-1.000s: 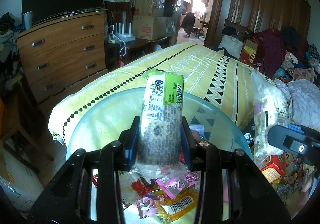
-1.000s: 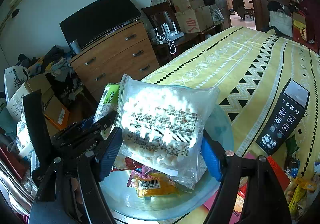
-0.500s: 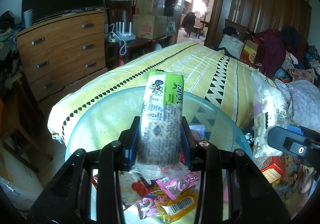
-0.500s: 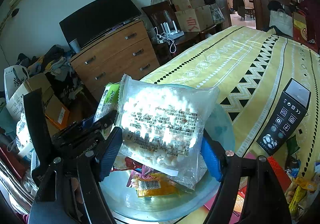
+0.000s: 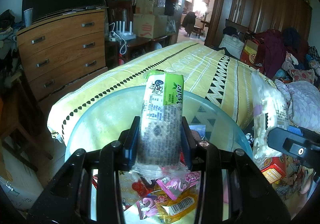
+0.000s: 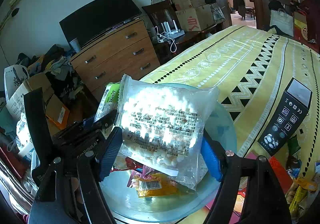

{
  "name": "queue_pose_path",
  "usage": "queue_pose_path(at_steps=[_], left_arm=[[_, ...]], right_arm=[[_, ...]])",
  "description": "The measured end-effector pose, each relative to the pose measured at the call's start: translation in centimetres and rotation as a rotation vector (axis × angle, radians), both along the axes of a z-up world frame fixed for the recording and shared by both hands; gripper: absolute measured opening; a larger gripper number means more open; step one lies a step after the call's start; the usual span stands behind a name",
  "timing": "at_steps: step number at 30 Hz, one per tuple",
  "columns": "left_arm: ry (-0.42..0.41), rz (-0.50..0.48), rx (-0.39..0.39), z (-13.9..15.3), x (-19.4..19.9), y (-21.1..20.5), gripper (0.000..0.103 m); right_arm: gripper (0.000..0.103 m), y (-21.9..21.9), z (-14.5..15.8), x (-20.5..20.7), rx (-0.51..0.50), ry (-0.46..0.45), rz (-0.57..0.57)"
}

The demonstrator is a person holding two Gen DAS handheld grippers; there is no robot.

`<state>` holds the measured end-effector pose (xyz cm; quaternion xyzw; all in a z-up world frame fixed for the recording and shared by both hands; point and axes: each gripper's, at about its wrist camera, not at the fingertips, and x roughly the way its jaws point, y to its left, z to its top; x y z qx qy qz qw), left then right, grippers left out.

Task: Organize snacks
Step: 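Hold both packets above the glass bowl, then open both tools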

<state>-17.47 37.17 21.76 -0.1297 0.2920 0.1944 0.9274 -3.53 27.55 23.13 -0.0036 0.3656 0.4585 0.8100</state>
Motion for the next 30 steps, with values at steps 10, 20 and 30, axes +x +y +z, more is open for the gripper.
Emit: queue_pose_path(at_steps=[10, 20, 30], left_arm=[[0.001, 0.003, -0.003, 0.02, 0.04, -0.03, 0.038], [0.001, 0.003, -0.004, 0.05, 0.01, 0.03, 0.038], [0.001, 0.006, -0.007, -0.17, -0.08, 0.06, 0.038]], right_arm=[[0.079, 0.17, 0.0, 0.09, -0.003, 0.001, 0.002], [0.079, 0.13, -0.04, 0.06, -0.005, 0.002, 0.004], [0.079, 0.32, -0.23, 0.14, -0.008, 0.003, 0.004]])
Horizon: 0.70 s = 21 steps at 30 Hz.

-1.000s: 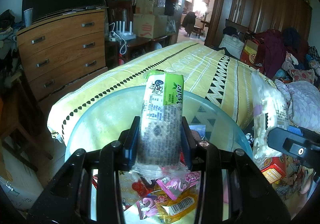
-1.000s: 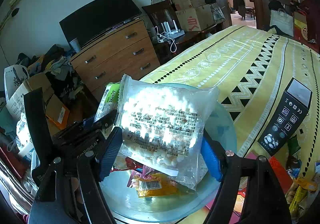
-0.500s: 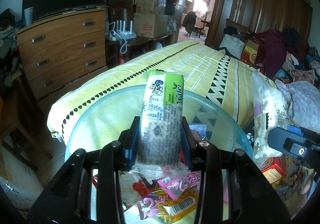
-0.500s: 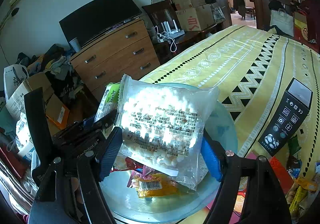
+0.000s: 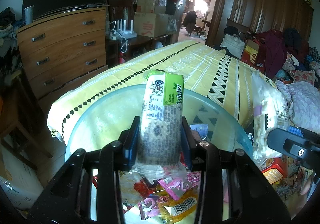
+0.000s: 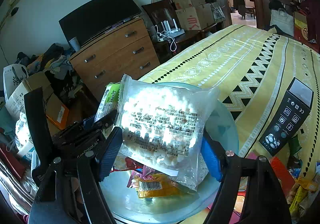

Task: Organize snacks
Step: 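Hold both packets above the glass bowl, then open both tools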

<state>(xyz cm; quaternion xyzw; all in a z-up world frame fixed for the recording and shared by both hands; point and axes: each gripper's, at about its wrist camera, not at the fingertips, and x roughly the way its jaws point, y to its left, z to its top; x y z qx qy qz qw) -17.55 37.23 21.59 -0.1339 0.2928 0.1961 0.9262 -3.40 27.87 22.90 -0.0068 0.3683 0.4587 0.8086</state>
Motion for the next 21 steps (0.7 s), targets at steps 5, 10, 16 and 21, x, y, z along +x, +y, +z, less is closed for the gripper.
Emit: queue_pose_path(at_steps=[5, 10, 16, 21], left_arm=[[0.0, 0.001, 0.0, 0.0, -0.02, 0.02, 0.038], [0.001, 0.0, -0.001, 0.06, -0.02, 0.18, 0.038], [0.0, 0.003, -0.003, -0.11, -0.15, 0.04, 0.038], [0.008, 0.006, -0.007, -0.46, -0.27, 0.14, 0.038]], right_arm=[[0.079, 0.08, 0.12, 0.03, 0.0, 0.001, -0.001], [0.079, 0.11, 0.16, 0.03, -0.001, 0.001, -0.002], [0.079, 0.23, -0.25, 0.06, -0.006, 0.003, -0.003], [0.079, 0.2, -0.52, -0.06, -0.012, 0.003, -0.006]])
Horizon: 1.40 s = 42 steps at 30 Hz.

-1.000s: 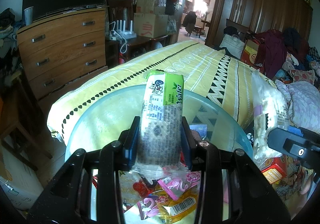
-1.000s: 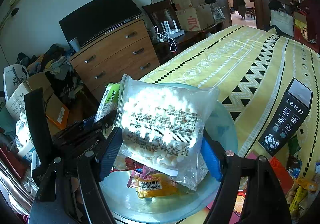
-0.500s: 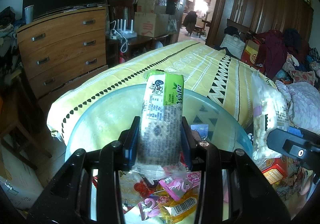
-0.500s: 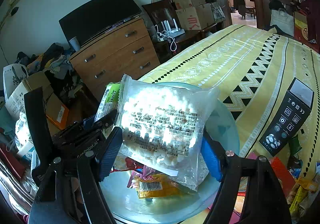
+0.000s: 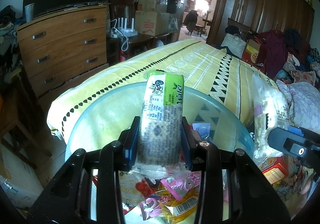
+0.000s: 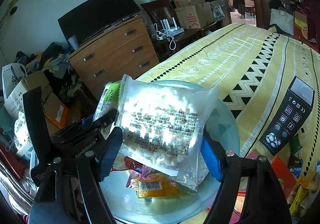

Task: Organize snacks
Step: 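Hold both packets above the glass bowl, then open both tools, then move both tools back over the snack heap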

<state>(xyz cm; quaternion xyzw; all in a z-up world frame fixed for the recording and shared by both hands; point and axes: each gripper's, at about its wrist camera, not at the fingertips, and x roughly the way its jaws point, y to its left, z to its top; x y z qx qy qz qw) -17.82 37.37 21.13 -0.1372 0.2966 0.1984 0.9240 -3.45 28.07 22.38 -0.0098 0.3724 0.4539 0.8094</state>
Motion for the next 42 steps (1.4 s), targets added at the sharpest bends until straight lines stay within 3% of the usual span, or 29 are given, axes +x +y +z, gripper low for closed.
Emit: queue_pose_path(at_steps=[3, 5, 6, 7, 11, 15, 17, 18, 19, 20, 22, 24, 27, 30, 32, 34, 35, 38, 42], left_arm=[[0.005, 0.005, -0.002, -0.2, 0.0, 0.0, 0.04], [0.014, 0.012, 0.001, -0.5, 0.0, -0.3, 0.062], [0.011, 0.016, 0.002, -0.6, -0.2, -0.2, 0.078], [0.005, 0.021, 0.007, -0.6, -0.4, -0.4, 0.085], [0.005, 0.039, 0.017, -0.3, -0.8, -1.1, 0.086], [-0.03, 0.025, 0.08, 1.5, -1.7, -3.1, 0.086], [-0.103, -0.044, 0.176, 3.0, -3.1, -6.5, 0.092], [-0.127, -0.074, 0.211, 3.6, -3.4, -7.3, 0.103], [-0.159, -0.114, 0.255, 4.1, -4.0, -9.2, 0.103], [-0.186, -0.162, 0.294, 4.6, -4.6, -11.6, 0.103], [-0.225, -0.264, 0.327, 5.2, -5.1, -15.8, 0.103], [-0.24, -0.408, 0.326, 5.3, -5.3, -21.3, 0.103], [-0.199, -0.601, 0.207, 4.1, -4.7, -27.7, 0.103], [-0.054, -0.785, 0.003, -0.3, -1.1, -32.9, 0.102], [0.091, -0.829, -0.143, -5.3, 2.9, -34.6, 0.087], [0.261, -0.815, -0.347, -10.7, 7.0, -35.6, 0.048], [0.321, -0.781, -0.435, -13.4, 8.8, -36.0, 0.046], [0.367, -0.714, -0.471, -17.5, 11.4, -37.9, 0.046], [0.369, -0.67, -0.503, -19.1, 13.9, -40.3, 0.052]], right_arm=[[0.081, 0.2, -0.1, 0.1, -0.008, 0.001, -0.003], [0.089, 0.5, 0.0, 0.2, -0.013, 0.0, 0.002], [0.09, 0.4, 0.0, 0.1, -0.017, 0.0, 0.006], [0.09, 0.5, 0.1, 0.1, -0.02, 0.0, 0.008], [0.09, -0.2, 0.6, -0.5, -0.013, -0.027, 0.011], [0.09, -4.4, 2.3, -3.8, 0.04, -0.163, -0.024], [0.09, -8.0, 2.6, -6.3, 0.059, -0.264, -0.096], [0.091, -10.9, 2.3, -8.0, 0.086, -0.335, -0.149], [0.093, -12.9, 1.9, -9.2, 0.099, -0.375, -0.188], [0.102, -16.0, 0.9, -10.7, 0.109, -0.407, -0.247], [0.103, -20.7, -1.3, -12.3, 0.098, -0.398, -0.326], [0.103, -24.6, -3.8, -12.9, 0.042, -0.327, -0.398], [0.103, -30.9, -8.2, -13.4, -0.056, -0.184, -0.51], [0.099, -37.0, -12.1, -13.4, -0.13, -0.028, -0.607], [0.098, -41.3, -14.1, -13.6, -0.122, 0.055, -0.671], [0.098, -44.1, -15.1, -13.6, -0.112, 0.089, -0.713], [0.098, -45.2, -15.4, -13.4, -0.109, 0.096, -0.723], [0.098, -47.7, -16.0, -12.7, -0.088, 0.124, -0.745], [0.098, -48.6, -16.4, -11.9, -0.082, 0.143, -0.745]])
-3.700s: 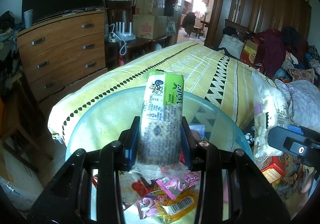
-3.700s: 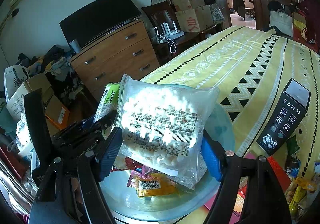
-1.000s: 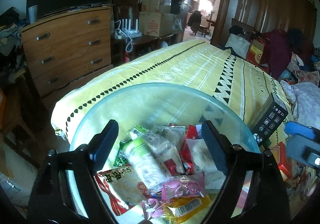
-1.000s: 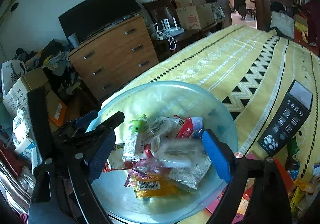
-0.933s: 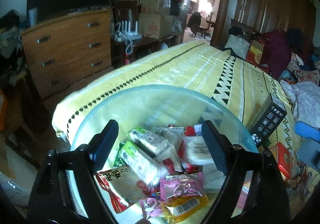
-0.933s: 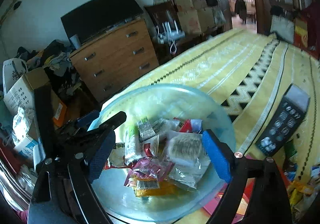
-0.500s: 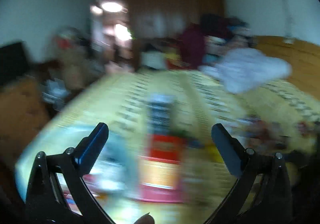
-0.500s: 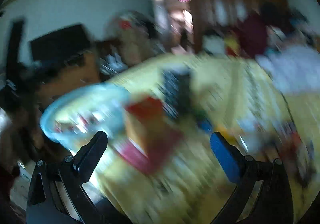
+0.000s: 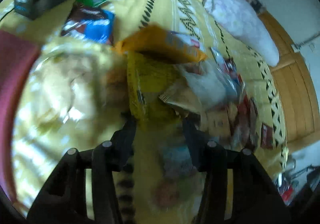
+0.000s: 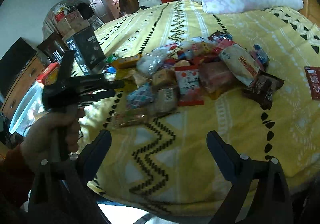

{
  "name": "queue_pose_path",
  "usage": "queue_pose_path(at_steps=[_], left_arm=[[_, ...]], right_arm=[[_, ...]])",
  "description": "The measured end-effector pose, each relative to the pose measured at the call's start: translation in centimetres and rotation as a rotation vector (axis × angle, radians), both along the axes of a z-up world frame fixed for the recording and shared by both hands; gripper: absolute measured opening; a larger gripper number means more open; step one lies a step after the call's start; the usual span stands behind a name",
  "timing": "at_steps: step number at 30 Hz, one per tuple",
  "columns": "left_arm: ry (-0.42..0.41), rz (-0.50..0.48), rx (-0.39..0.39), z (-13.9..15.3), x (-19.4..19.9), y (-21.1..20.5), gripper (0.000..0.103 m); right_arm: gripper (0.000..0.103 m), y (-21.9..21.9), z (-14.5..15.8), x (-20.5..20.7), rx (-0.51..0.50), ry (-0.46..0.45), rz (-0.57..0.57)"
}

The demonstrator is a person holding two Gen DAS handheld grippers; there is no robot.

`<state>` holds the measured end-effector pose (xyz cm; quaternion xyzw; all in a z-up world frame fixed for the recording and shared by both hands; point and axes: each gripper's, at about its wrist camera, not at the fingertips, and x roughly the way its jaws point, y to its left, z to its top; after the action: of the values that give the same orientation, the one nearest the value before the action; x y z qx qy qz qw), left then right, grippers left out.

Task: Organize snacks
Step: 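Move both tools back over the snack heap, then grasp the yellow snack bag with left tool while right grasps the clear peanut packet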

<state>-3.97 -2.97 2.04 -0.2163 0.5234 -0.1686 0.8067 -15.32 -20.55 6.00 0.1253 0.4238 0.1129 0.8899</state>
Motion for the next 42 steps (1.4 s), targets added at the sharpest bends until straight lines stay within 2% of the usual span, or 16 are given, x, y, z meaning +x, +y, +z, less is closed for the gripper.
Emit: queue_pose_path(at_steps=[5, 6, 7, 10, 12, 15, 20, 23, 24, 26, 27, 32, 35, 38, 40, 42], left_arm=[[-0.025, 0.037, 0.025, -0.4, 1.2, -1.6, 0.05], [-0.03, 0.035, 0.024, -0.3, 1.7, -1.4, 0.045], [-0.046, 0.022, 0.018, 0.0, 1.4, -1.4, 0.031], [-0.105, -0.005, 0.03, 1.8, 0.5, -0.2, 0.023], [-0.143, -0.031, 0.043, 3.3, -0.6, 0.6, 0.022], [-0.188, -0.082, 0.088, 5.5, -3.3, 1.4, 0.021], [-0.161, -0.15, 0.16, 6.4, -8.2, 3.0, 0.021], [-0.102, -0.159, 0.179, 4.5, -8.6, 3.4, 0.024], [-0.093, -0.139, 0.165, 4.0, -8.5, 3.7, 0.029], [-0.092, -0.097, 0.198, 2.9, -7.8, 3.8, 0.043], [-0.097, -0.086, 0.194, 2.6, -7.6, 3.8, 0.052], [-0.091, -0.014, 0.148, 0.9, -6.0, 4.4, 0.057], [-0.076, 0.04, 0.094, -0.2, -5.1, 5.5, 0.058], [-0.089, 0.047, 0.106, 0.1, -4.5, 5.2, 0.049], [-0.109, 0.029, 0.106, 1.1, -4.7, 4.9, 0.035], [-0.148, -0.004, 0.134, 2.5, -5.4, 4.5, 0.029]], right_arm=[[0.098, 0.2, 0.0, 1.1, 0.013, 0.0, 0.006], [0.098, 0.1, 0.0, 1.3, 0.013, -0.003, 0.006], [0.098, 0.1, 0.1, 1.3, 0.015, -0.006, 0.004], [0.095, 0.0, 0.0, 1.3, 0.041, -0.005, 0.008], [0.088, 0.1, -0.2, 1.3, 0.058, 0.004, 0.019], [0.084, 0.3, -0.7, 1.2, 0.081, 0.02, 0.033], [0.083, 0.5, -0.7, 0.8, 0.095, 0.016, 0.041], [0.083, 0.4, -0.9, 0.7, 0.101, 0.017, 0.04], [0.083, 0.4, -0.9, 0.7, 0.105, 0.019, 0.041], [0.083, 0.3, -1.0, 0.7, 0.113, 0.024, 0.038], [0.083, 0.3, -1.0, 0.7, 0.115, 0.024, 0.039], [0.083, -0.2, -0.8, 0.5, 0.112, 0.022, 0.035], [0.083, -0.4, -1.3, 0.6, 0.11, 0.037, 0.036], [0.083, 0.0, -1.9, 0.7, 0.113, 0.059, 0.05], [0.083, 0.5, -2.3, 0.8, 0.118, 0.068, 0.07], [0.083, 1.2, -2.7, 1.2, 0.127, 0.077, 0.093]])
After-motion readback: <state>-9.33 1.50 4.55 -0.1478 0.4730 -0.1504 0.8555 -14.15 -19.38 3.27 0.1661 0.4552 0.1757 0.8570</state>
